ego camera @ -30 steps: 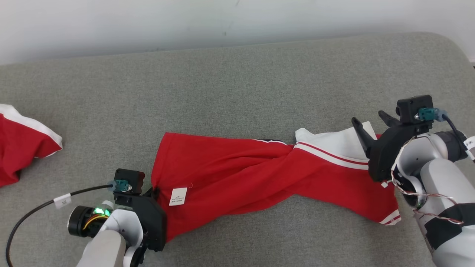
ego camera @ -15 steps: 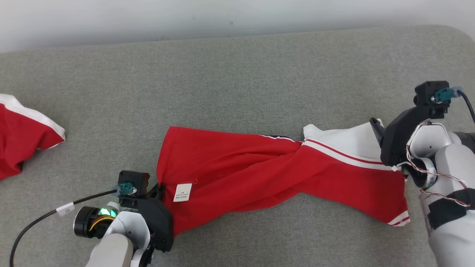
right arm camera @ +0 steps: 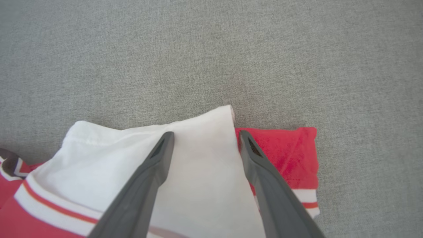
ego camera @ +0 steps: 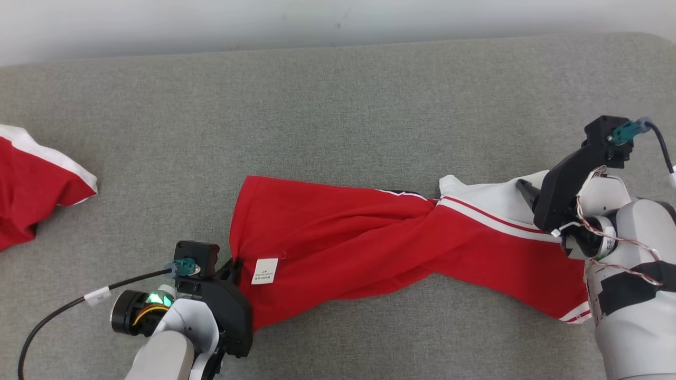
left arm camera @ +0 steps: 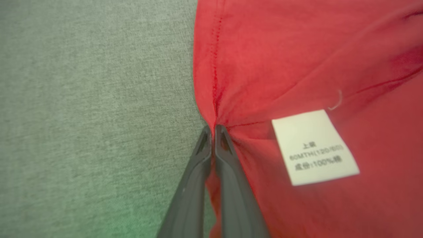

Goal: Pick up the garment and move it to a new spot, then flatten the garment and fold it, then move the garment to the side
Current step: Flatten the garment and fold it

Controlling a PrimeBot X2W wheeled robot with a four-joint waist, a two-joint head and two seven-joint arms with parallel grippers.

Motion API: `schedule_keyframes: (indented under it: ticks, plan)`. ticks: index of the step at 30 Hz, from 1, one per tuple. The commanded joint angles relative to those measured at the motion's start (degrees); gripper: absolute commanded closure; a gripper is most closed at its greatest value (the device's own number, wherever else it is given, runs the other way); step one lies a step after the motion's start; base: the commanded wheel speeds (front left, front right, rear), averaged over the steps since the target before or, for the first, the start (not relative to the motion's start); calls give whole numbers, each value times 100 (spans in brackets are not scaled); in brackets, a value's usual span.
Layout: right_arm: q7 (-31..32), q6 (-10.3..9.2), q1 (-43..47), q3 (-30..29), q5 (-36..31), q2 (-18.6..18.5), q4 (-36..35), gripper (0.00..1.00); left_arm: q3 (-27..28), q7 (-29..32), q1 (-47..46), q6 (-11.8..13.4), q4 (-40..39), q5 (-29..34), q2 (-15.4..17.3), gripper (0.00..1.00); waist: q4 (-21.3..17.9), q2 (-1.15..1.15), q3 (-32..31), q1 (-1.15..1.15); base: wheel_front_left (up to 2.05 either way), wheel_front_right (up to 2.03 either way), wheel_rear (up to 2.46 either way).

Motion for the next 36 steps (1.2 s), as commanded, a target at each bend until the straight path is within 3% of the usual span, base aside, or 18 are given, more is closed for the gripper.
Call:
schedule_keyframes:
  ticks: [1,16,17,18,19,21,23,33,36]
  plan:
    - [21,5,-109,-47,-9,0,10,0,-138,150,163,-85,158,-54,-58,100,7,0,29,0,0,0,0]
    - [96,4,-313,-27,189,21,324,0,-186,207,39,-34,124,-151,12,100,124,0,242,0,0,0,0]
    - [84,5,-322,-36,184,11,347,3,-190,211,32,-30,129,-156,11,100,131,0,248,0,0,0,0]
    - [40,5,-345,-44,165,-3,353,26,-196,212,24,-31,130,-150,11,100,137,0,254,0,0,0,0]
    - [1,4,-367,-46,147,-12,355,42,-200,207,20,-31,130,-149,12,100,140,0,258,0,0,0,0]
    - [-62,5,-390,-44,135,-12,387,95,-202,195,17,-29,136,-169,17,100,139,0,258,0,0,0,0]
    - [-78,5,-397,-32,134,-16,397,100,-203,188,17,-27,141,-160,23,100,135,0,253,0,0,0,0]
    - [-942,5,-546,142,297,-118,130,100,152,-548,-246,108,-95,-372,-6,100,58,0,98,0,0,0,0]
    - [-1241,5,-641,263,380,-171,4,100,371,-708,-450,31,-201,-634,-58,100,27,0,3,0,0,0,0]
